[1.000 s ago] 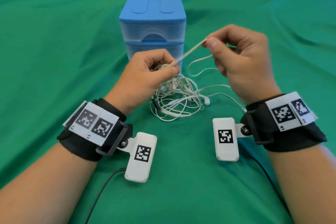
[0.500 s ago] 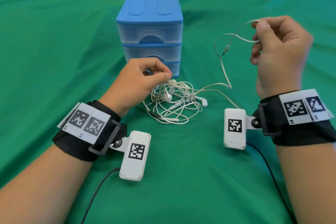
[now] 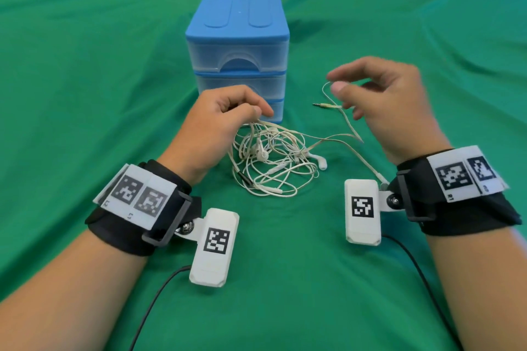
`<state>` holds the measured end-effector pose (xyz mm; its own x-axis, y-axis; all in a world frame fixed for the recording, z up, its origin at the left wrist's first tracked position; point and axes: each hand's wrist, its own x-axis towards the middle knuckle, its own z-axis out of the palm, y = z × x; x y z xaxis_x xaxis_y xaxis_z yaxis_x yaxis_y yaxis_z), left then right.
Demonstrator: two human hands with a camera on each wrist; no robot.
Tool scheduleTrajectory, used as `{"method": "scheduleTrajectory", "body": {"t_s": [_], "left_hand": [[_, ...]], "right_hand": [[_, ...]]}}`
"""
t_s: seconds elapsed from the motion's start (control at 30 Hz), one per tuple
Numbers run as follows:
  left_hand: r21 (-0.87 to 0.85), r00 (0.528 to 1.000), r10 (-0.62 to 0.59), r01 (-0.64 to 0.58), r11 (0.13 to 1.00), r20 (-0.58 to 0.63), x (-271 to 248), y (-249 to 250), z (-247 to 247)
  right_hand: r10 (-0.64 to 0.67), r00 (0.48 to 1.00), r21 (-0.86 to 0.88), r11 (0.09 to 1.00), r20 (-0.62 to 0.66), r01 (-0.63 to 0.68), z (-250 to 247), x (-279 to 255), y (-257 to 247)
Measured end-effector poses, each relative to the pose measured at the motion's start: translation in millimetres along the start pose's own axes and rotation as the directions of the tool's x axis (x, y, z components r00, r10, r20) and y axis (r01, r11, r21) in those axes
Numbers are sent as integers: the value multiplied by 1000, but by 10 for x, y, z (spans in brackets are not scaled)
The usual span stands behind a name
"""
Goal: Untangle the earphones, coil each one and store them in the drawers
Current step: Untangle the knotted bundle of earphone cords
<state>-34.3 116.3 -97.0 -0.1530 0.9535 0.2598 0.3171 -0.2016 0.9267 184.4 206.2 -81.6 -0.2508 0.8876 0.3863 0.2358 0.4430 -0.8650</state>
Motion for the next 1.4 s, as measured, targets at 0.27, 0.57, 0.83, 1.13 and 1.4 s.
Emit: {"method": "scheduleTrajectory", "body": {"t_s": [0.27, 0.57, 0.83, 1.13, 1.4], "left_hand": [[35, 996, -88, 89, 995, -31, 13, -46, -31], [292, 971, -222, 188, 938, 87, -13, -68, -22], [333, 959, -213, 142, 932, 187, -42, -75, -28], [163, 976, -167, 144, 976, 139, -25, -82, -11], [-221, 988, -80, 107, 969, 129, -23, 24, 21]], "right_hand": [[211, 826, -206, 971, 523, -118, 34, -62, 81], [223, 777, -220, 969, 588, -112, -66, -71, 53], [220, 768, -161, 975, 601, -153, -3, -86, 63], [167, 770, -86, 986, 616, -145, 74, -107, 58], [-169, 909, 51, 985, 382, 162, 99, -109, -83]]}}
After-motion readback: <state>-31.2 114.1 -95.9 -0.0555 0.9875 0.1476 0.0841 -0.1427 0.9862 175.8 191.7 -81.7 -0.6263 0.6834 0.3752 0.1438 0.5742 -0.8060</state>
